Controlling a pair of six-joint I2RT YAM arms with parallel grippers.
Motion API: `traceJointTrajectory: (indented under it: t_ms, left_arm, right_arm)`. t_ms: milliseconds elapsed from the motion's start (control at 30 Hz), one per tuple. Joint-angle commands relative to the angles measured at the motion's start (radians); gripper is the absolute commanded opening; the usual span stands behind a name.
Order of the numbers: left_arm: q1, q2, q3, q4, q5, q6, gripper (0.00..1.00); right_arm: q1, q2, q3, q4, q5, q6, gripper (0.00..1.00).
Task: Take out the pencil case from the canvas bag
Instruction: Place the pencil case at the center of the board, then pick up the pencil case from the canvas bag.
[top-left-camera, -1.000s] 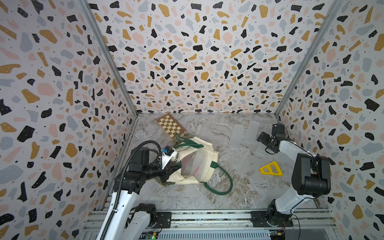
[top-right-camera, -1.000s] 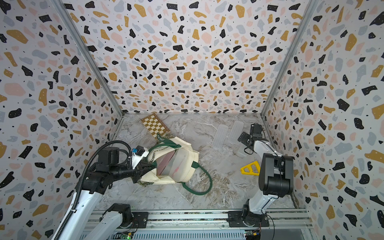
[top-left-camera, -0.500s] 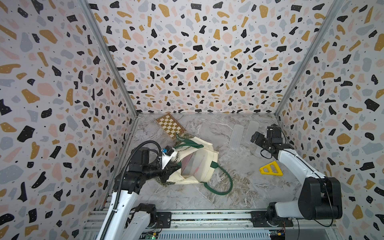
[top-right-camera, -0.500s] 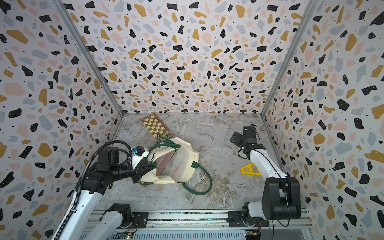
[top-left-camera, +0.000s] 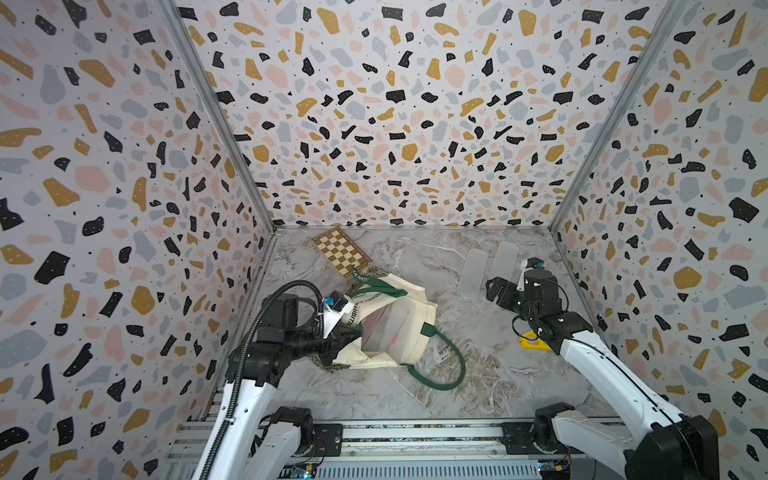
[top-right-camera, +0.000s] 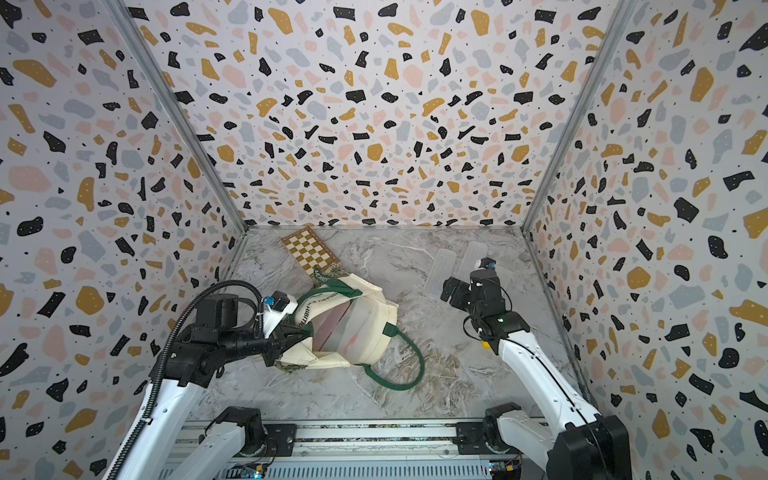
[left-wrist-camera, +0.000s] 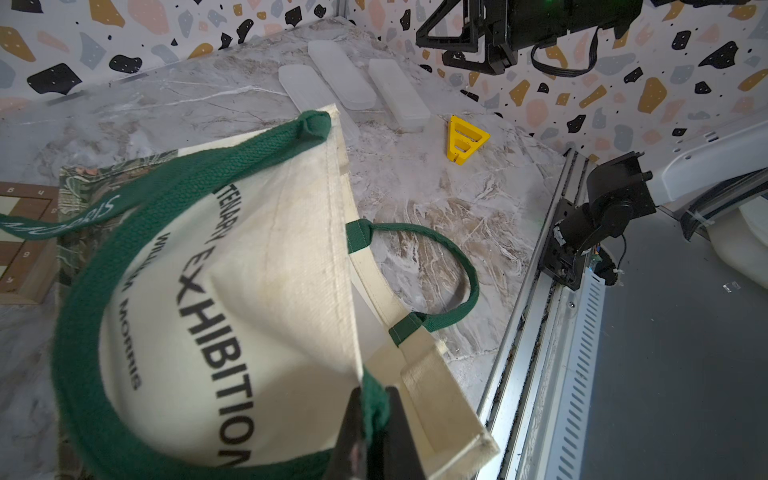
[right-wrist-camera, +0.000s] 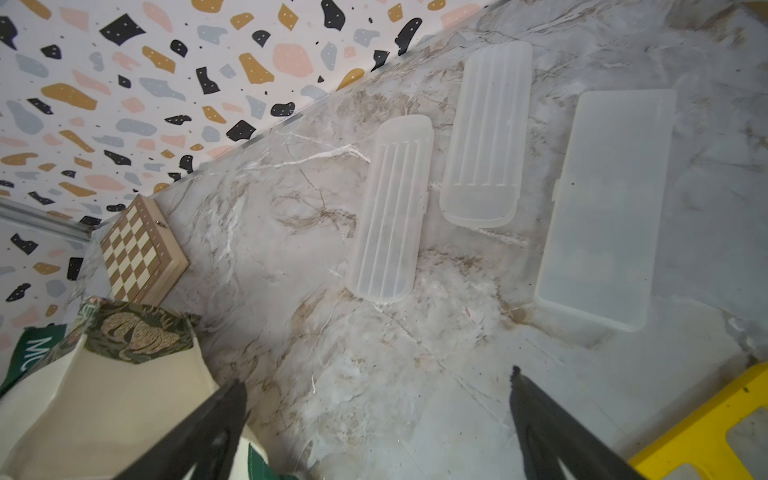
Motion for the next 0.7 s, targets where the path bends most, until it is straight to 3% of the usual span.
traceJointTrajectory:
  t_ms: [0, 300, 667]
  left_arm:
    - [0.007, -0.006, 0.023, 0.003, 0.024, 0.007, 0.00]
    - [0.007, 0.000, 0.022, -0.001, 0.022, 0.006, 0.00]
    - [0.007, 0.005, 0.026, 0.003, 0.022, 0.006, 0.00]
  right_arm:
    - [0.057, -0.062, -0.017, -0.041, 0.037, 0.033, 1.00]
    - [0.250, -0.142, -0.085, -0.040, 0.112, 0.119, 0.99]
    - [0.581, -0.066, -0.064, -0.040, 0.269, 0.210, 0.99]
